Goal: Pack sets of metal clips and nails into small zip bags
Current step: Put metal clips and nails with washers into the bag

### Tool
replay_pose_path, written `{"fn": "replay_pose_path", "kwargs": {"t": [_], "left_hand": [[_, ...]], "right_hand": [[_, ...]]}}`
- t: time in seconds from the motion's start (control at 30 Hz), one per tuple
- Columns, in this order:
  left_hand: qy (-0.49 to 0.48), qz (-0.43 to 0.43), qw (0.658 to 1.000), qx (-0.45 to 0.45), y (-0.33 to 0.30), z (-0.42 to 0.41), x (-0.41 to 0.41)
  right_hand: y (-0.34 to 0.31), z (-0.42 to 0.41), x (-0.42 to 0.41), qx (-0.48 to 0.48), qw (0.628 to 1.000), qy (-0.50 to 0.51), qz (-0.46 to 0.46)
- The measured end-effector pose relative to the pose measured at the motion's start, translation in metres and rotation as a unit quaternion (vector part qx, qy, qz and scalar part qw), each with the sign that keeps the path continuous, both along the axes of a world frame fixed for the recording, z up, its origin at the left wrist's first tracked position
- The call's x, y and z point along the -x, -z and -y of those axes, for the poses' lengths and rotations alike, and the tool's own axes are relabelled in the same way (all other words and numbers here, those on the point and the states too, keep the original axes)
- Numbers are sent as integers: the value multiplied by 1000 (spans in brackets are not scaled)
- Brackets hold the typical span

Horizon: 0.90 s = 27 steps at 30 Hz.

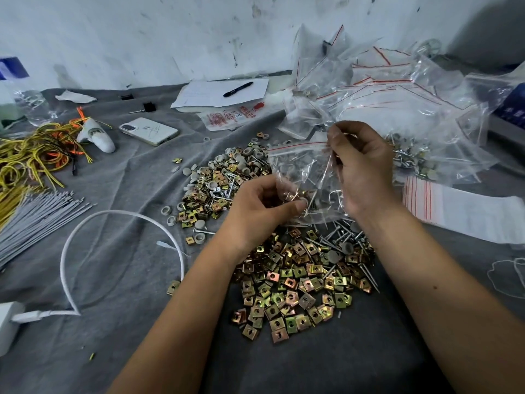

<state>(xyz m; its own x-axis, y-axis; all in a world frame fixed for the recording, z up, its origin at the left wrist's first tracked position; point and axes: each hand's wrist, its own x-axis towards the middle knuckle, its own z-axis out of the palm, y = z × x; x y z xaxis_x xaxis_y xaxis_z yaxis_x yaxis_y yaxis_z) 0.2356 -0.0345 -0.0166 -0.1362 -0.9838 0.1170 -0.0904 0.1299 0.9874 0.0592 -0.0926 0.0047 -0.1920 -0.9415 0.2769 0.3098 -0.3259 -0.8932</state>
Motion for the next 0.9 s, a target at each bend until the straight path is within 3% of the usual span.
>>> {"fn": "replay_pose_path", "kwargs": {"t": [0.17,0.3,0.7,0.9], "left_hand": [[-28,-23,999,-13,0,0,-1],[-44,-59,997,-31,0,1,-2],[5,-142,988,-56,-5,2,-8],[-72,-114,987,-86,-5,0,0]], "right_hand": [[1,-2,1,-38,994,-63,-75],[1,-4,-3,3,986,-82,-142],[3,-3,-3,-38,989,-126,-68],[7,0,-4,-27,982,-121,-145]]}}
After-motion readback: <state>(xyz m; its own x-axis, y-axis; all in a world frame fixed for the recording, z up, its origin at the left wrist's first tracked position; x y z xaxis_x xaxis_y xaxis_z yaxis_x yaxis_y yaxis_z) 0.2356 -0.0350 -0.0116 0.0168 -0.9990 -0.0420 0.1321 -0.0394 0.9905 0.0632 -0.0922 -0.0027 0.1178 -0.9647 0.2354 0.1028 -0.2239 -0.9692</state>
